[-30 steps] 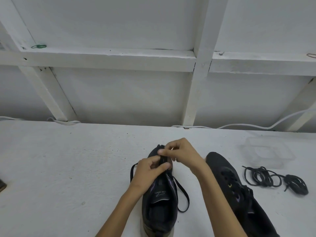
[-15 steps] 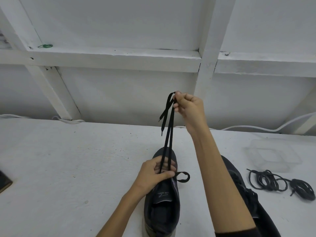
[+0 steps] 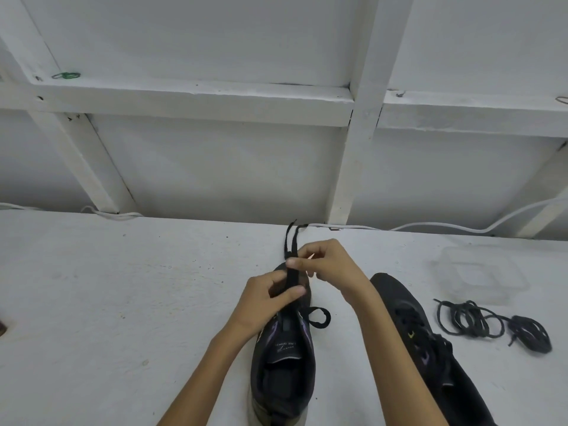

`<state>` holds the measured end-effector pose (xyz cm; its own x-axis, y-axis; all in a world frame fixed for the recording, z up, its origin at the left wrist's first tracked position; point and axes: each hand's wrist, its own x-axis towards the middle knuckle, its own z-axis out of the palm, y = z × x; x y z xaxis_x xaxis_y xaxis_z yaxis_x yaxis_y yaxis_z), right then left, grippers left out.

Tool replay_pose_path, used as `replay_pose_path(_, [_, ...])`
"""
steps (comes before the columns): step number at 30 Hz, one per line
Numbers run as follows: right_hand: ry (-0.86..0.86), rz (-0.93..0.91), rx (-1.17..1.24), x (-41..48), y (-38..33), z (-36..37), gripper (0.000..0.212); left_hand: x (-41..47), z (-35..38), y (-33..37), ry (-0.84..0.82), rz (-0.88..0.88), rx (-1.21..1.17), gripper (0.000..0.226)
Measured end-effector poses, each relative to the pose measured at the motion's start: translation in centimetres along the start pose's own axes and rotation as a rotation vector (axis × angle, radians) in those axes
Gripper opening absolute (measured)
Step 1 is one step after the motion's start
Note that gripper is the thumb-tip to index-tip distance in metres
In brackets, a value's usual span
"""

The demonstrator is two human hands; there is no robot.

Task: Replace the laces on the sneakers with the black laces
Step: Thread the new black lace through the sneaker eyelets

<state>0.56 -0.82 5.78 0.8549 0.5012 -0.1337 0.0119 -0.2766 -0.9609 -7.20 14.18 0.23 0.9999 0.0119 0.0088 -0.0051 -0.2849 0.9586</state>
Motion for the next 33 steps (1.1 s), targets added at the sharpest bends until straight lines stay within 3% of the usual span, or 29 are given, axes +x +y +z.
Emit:
replay_pose_path(5, [-0.001, -0.019, 0.125, -0.1, -0.1, 0.6, 0.016, -0.2, -0.4, -1.0, -0.081, -0.061, 0.108, 0.047])
replay_pose_path(18, [0.197, -0.29, 0.46, 3.2, -8.6, -1.7, 0.019, -0.3, -0.5, -1.4, -0.103, -0.128, 0.102, 0.052])
replay_pose_path(26, [0.157, -0.259, 0.624, 4.0, -9.1, -0.9, 0.014, -1.0, -0.1, -1.5, -0.074, -0.114, 0.057, 0.054])
replay_pose_path(33, [0.135, -0.176, 0.517, 3.2, -7.9, -1.5, 0.011, -2.0, 0.2, 0.5, 0.036, 0.003, -0.258, 0.02])
